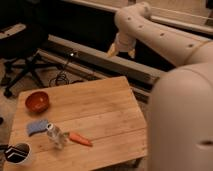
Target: Move the arm in a circular motion
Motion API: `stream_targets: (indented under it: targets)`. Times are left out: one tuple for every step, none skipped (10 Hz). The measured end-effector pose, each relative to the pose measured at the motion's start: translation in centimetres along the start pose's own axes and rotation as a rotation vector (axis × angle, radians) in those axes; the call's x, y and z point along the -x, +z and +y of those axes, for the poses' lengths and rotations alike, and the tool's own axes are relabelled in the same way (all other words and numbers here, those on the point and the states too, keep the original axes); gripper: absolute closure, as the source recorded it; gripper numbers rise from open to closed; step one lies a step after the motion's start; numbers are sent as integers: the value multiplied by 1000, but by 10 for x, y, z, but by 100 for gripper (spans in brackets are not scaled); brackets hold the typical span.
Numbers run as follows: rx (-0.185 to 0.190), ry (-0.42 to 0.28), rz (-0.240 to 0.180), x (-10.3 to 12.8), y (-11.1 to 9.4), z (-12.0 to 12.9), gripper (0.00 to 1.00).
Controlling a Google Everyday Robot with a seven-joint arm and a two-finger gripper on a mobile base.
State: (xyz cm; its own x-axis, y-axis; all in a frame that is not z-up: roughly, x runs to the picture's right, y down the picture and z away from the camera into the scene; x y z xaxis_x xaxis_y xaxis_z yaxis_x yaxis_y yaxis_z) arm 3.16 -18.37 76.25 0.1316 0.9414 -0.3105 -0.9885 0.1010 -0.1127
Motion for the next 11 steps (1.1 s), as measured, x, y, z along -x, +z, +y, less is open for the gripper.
stream_targets:
  targets:
    - [14,-95,37,19,25,60,20]
    - [37,-173,63,30,40,106,20]
    - [59,-267,81,39,50,150,20]
    - [82,-327,85,44,53,178,20]
    - [128,-442,89,46,52,227,20]
    - [154,-507,92,44,50,251,20]
    - [194,-589,97,38,45,277,20]
    - [228,-653,105,30,42,298,20]
    - [280,-740,120,13,34,322,20]
    - [320,-803,139,-4,27,335,20]
    - [362,-863,163,-26,18,347,20]
